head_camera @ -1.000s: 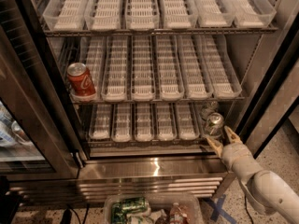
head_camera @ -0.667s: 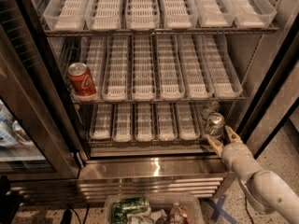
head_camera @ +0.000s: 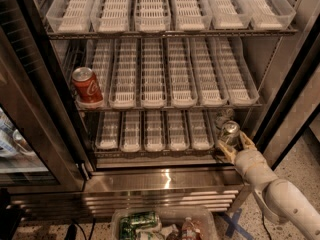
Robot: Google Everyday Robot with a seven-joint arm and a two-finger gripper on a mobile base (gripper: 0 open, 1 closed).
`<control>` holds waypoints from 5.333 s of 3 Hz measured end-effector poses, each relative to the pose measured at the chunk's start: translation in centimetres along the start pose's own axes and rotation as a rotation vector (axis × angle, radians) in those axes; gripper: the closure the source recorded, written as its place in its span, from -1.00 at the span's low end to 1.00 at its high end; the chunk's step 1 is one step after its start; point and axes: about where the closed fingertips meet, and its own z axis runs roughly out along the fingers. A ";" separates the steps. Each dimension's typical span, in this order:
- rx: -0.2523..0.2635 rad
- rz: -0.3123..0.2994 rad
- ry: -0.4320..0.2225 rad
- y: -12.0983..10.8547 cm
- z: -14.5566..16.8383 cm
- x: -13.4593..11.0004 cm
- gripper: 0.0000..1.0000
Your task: Pick 7up can from bottom shelf of fridge
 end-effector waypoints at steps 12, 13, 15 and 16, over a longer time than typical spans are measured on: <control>-0.057 0.074 -0.110 0.6 3.5 -3.5 1.00; -0.063 0.080 -0.114 0.7 3.4 -3.7 1.00; -0.090 0.095 -0.127 0.9 2.8 -5.0 1.00; -0.090 0.095 -0.127 0.9 2.8 -5.0 1.00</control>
Offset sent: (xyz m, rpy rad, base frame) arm 0.0217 0.0043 -0.0012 0.0852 -0.0533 0.0038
